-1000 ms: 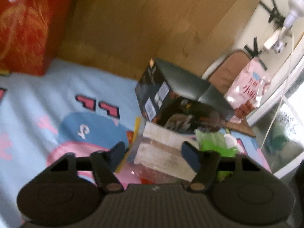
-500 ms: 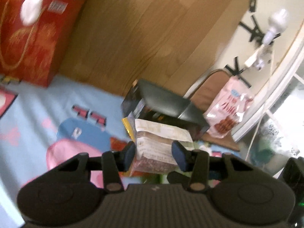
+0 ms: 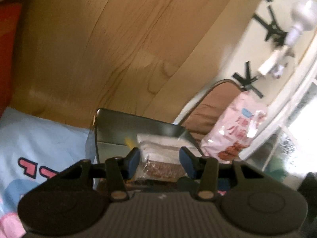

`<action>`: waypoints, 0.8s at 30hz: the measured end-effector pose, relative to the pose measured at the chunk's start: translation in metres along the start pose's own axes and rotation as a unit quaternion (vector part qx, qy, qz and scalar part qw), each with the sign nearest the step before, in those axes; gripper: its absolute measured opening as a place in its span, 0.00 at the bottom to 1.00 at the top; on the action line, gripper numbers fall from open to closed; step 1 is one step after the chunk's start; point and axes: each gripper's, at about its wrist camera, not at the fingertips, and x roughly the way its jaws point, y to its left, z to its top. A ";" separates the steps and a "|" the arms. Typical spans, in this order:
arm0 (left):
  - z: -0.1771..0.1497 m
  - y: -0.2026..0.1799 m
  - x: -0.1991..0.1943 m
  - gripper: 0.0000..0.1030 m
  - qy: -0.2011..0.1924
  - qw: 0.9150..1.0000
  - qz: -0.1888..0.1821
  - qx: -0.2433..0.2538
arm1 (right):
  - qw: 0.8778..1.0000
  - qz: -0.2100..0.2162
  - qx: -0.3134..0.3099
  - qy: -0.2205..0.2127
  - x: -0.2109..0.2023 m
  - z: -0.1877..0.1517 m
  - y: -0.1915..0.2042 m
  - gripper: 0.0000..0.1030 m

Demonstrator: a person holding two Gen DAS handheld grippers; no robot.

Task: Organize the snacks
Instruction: 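Grasp the clear grain bag with the left tool and drop it into the black box, then grasp the bright green packet with the left tool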

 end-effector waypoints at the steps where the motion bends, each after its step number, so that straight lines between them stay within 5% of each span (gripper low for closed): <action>1: -0.001 0.000 0.005 0.44 0.005 1.000 0.006 0.000 | 1.000 -0.011 0.002 0.003 0.005 -0.001 -0.003 0.36; 4: -0.008 0.000 0.002 0.48 0.004 1.000 0.003 0.004 | 1.000 -0.027 0.009 -0.013 -0.005 -0.006 -0.008 0.45; 10: -0.038 0.009 -0.039 0.49 -0.006 1.000 -0.031 -0.004 | 0.999 -0.021 0.038 -0.026 -0.037 -0.029 -0.021 0.45; 15: -0.080 0.018 -0.048 0.52 0.033 0.998 -0.050 -0.026 | 0.997 0.004 0.071 -0.008 -0.056 -0.062 -0.026 0.45; 18: -0.103 0.014 -0.047 0.58 0.051 0.997 -0.053 -0.026 | 0.998 -0.015 0.055 0.002 -0.061 -0.079 -0.019 0.46; 21: -0.115 0.005 -0.047 0.62 0.056 0.997 -0.055 -0.009 | 0.997 0.001 0.072 0.017 -0.063 -0.094 -0.022 0.62; 24: -0.121 -0.001 -0.048 0.62 0.063 0.997 -0.052 -0.005 | 0.998 0.011 0.038 0.042 -0.064 -0.102 -0.011 0.62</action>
